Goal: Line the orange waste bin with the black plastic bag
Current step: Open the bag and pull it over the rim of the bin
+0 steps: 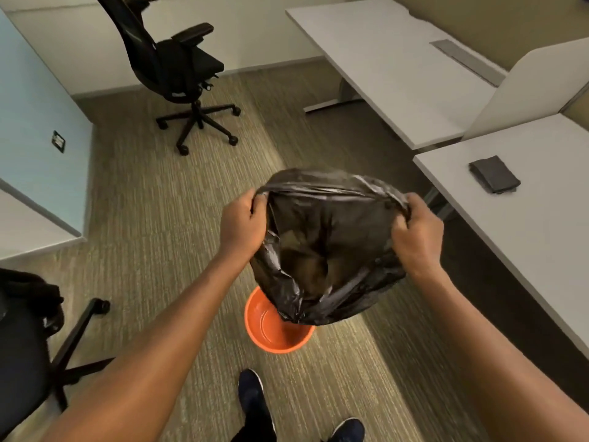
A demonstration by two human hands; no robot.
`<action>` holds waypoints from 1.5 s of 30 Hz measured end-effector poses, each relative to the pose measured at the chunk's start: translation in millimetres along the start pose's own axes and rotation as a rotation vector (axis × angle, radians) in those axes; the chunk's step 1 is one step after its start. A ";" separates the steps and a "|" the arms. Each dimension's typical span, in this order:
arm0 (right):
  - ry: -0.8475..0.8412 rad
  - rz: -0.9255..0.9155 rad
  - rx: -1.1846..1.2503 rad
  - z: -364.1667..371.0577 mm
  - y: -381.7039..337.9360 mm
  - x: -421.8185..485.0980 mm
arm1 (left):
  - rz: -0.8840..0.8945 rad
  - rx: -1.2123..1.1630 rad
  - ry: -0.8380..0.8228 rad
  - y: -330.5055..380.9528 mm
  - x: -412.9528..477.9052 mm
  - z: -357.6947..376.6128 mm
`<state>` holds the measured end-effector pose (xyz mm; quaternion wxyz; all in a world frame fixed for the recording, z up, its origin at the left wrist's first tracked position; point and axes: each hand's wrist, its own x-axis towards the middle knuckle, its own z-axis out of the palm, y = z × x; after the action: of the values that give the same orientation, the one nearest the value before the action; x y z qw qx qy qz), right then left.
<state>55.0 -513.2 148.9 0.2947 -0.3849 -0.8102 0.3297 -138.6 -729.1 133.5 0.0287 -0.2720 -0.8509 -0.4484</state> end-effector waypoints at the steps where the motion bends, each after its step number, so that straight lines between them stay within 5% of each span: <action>1: 0.098 -0.052 0.084 7.9 -12.3 -6.1 | 0.051 -0.104 0.094 -2.6 3.5 -5.9; 4: 0.079 -0.199 -0.005 51.9 -20.4 -34.3 | 0.107 -0.188 0.162 -24.6 -2.1 -7.8; 8: -0.609 0.028 -0.429 122.8 22.0 -66.5 | -0.329 0.031 -0.277 -103.3 -29.8 18.9; 10: -0.765 0.158 -0.484 140.4 38.5 -75.5 | -0.563 0.033 -0.338 -140.0 -41.6 21.4; 26: -0.428 0.710 0.193 227.4 101.5 -77.1 | -1.024 -0.423 -0.185 -226.4 -57.0 69.5; 35: -0.395 0.930 0.416 286.8 175.9 -89.1 | -1.170 -0.489 -0.072 -281.7 -86.4 148.4; 45: -0.488 1.014 0.406 373.6 280.8 -96.0 | -1.240 -0.407 -0.105 -368.9 -121.1 241.3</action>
<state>-46.8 -570.0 -313.8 -0.0262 -0.5728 -0.4905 0.6562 -168.8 -760.1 -321.7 -0.3288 0.2477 -0.7483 -0.5201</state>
